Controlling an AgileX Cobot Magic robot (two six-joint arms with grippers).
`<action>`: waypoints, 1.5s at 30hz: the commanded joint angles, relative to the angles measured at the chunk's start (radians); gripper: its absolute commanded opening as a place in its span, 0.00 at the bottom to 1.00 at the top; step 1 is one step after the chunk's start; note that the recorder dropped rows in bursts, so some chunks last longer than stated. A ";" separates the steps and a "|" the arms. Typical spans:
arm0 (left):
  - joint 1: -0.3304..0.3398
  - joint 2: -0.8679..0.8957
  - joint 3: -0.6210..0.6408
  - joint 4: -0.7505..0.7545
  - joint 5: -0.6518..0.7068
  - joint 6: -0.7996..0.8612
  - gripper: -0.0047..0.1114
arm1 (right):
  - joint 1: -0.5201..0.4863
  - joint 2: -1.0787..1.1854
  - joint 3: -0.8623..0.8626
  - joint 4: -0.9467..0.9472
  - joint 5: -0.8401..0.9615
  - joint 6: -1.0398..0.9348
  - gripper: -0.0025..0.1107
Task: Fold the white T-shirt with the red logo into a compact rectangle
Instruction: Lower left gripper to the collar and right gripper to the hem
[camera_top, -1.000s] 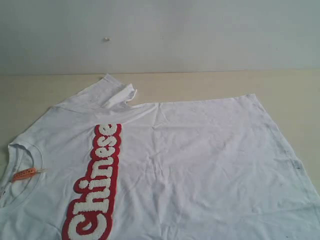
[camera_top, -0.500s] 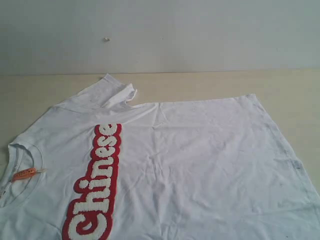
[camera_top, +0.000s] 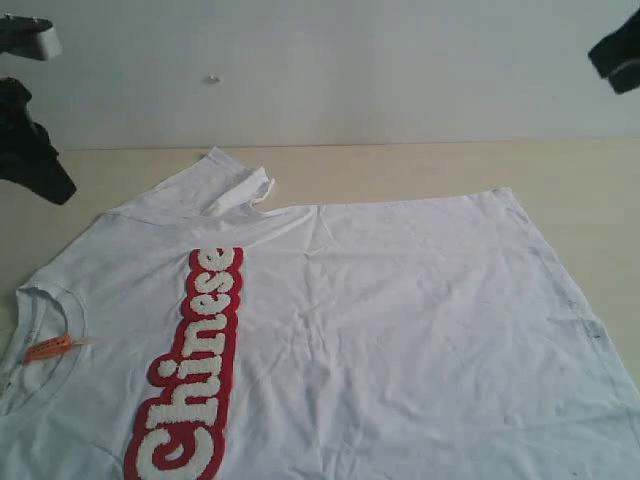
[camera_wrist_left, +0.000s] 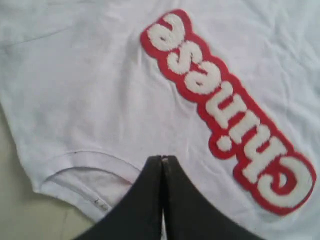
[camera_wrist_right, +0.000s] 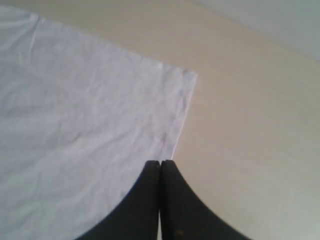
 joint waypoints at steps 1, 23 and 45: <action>-0.031 0.003 0.034 0.066 0.058 0.286 0.04 | 0.002 0.059 0.033 0.026 0.074 -0.282 0.08; -0.046 0.002 0.441 0.481 -0.245 0.501 0.84 | 0.002 0.060 0.434 -0.086 -0.212 -0.744 0.62; -0.044 0.093 0.516 0.486 -0.514 0.619 0.84 | 0.002 0.173 0.478 -0.086 -0.393 -0.934 0.62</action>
